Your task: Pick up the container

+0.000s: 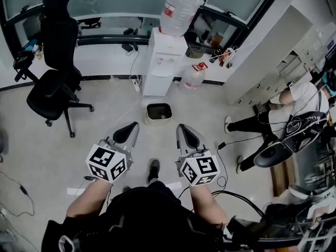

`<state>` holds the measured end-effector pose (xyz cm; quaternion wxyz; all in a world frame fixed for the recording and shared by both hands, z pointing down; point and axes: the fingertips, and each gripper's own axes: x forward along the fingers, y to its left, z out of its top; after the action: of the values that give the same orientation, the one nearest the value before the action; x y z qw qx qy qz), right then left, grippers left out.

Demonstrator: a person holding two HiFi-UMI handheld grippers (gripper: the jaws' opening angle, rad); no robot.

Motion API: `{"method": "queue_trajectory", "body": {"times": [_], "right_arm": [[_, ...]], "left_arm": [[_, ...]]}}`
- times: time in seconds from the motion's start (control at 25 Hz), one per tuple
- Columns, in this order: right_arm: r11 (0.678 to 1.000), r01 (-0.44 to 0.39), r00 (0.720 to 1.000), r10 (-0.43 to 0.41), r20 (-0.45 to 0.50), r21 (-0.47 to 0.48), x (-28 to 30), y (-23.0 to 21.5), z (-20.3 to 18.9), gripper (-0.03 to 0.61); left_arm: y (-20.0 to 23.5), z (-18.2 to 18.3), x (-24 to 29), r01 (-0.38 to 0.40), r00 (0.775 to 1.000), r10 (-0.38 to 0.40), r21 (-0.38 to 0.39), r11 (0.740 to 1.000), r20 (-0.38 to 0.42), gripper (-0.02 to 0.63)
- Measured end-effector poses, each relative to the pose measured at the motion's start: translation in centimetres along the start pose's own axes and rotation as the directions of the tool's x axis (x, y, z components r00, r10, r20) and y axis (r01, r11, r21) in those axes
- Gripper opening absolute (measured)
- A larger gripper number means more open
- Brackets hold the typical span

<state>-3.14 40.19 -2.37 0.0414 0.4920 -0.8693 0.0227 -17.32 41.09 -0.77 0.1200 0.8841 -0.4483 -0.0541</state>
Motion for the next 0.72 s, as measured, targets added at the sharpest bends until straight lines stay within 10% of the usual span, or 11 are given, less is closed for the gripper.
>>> {"method": "queue_trajectory", "body": {"times": [0.72], "right_arm": [[0.996,-0.056,0.998,0.056,0.003,0.070,12.9,-14.6,-0.8,0.008]], "left_arm": [[5.8,0.3,17.4,-0.037,0.998,0.039,0.031,0.999,-0.054,0.007]]}}
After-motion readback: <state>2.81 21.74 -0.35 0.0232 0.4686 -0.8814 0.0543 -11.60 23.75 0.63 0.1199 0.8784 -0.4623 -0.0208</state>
